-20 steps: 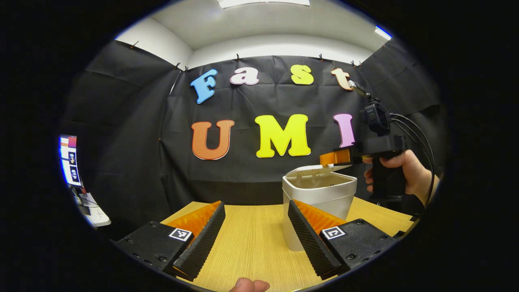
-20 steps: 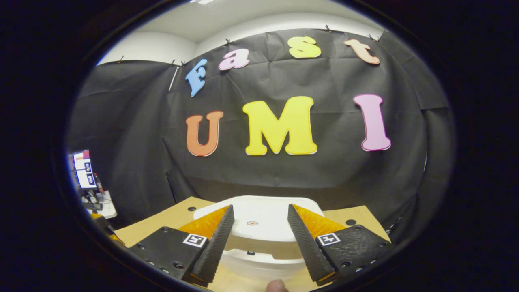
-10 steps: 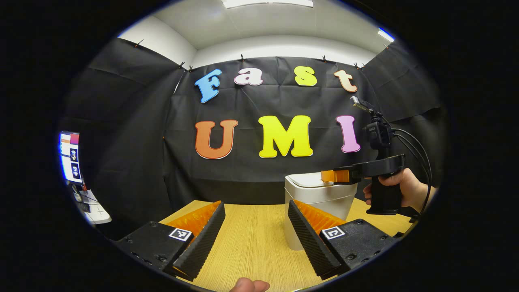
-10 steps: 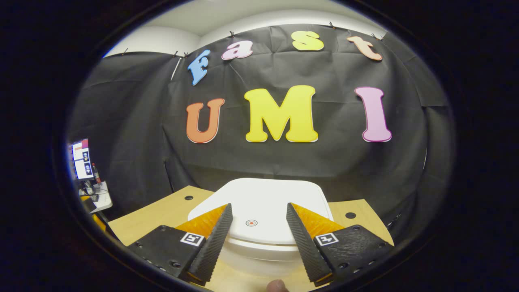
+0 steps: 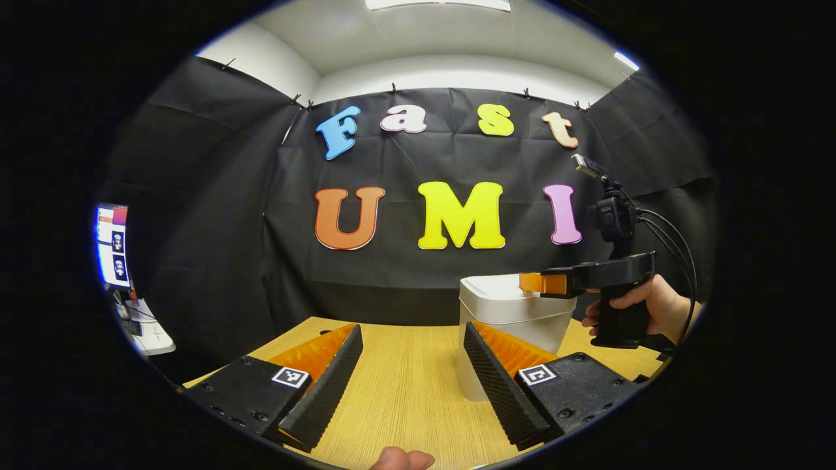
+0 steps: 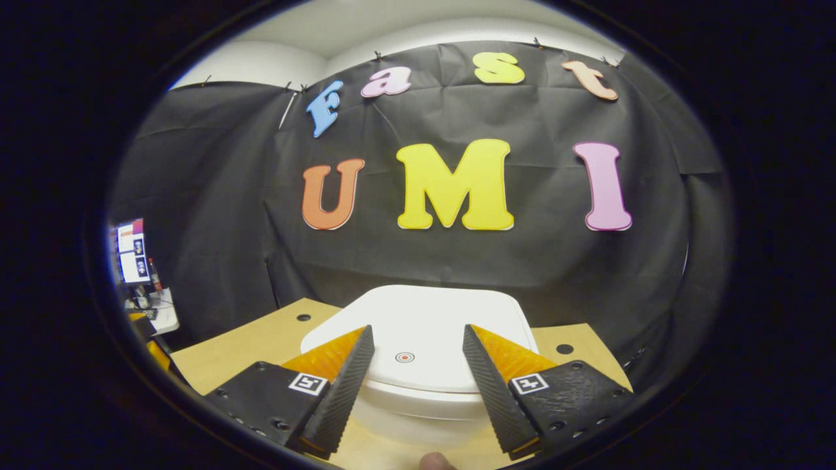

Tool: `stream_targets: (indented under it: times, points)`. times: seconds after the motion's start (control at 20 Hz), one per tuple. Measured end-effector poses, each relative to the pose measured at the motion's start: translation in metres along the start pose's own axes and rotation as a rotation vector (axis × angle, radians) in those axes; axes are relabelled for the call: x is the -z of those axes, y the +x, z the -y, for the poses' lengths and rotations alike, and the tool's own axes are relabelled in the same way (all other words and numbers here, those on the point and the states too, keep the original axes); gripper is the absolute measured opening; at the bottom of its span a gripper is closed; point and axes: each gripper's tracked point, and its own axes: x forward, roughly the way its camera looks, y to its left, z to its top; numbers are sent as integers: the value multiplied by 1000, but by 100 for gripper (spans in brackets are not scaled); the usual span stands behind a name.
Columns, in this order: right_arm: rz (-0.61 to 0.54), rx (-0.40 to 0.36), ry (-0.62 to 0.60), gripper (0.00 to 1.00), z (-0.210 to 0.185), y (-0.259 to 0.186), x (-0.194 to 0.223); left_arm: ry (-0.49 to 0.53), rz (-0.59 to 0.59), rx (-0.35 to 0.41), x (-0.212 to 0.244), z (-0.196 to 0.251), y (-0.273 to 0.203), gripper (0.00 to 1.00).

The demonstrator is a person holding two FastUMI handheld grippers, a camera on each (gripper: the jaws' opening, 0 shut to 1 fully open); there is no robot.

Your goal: Press the lid of the desktop garbage bin to open it, pick up the crumpled paper on the desktop and throw it into the bin, then pick up the pop can on the desktop and drop it into the bin, and finally close the garbage bin lid.

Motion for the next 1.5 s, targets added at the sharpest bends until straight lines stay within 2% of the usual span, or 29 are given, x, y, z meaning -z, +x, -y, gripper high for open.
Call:
stream_targets:
  times: [0.2, 0.35, 0.45, 0.9, 1.0, 1.05, 1.2, 1.5]
  points:
    - [20, 15, -32, 88, 1, 1, 7, -20, 6, 10, 3, 6, 5, 100]
    - [80, 29, -4, 89, 1, 3, 8, -33, -4, 21, 7, 11, 7, 100]
    - [68, 31, 1, 90, 0, 5, 12, -29, -8, 26, 8, 13, 9, 100]
    - [137, 69, -25, 86, -2, -5, -1, -13, 0, 19, 2, 14, 6, 100]
    - [149, 71, -1, 91, 3, -9, -2, -20, 4, 21, 0, 16, 10, 100]
    - [154, 69, 17, 97, 4, -12, -2, -19, 6, 21, -1, 17, 12, 100]
    - [229, 81, 63, 97, 14, -28, -20, 0, 21, 22, -7, 22, 16, 100]
    - [313, 141, 18, 97, 43, -78, -37, 3, 48, 23, -20, 36, 26, 100]
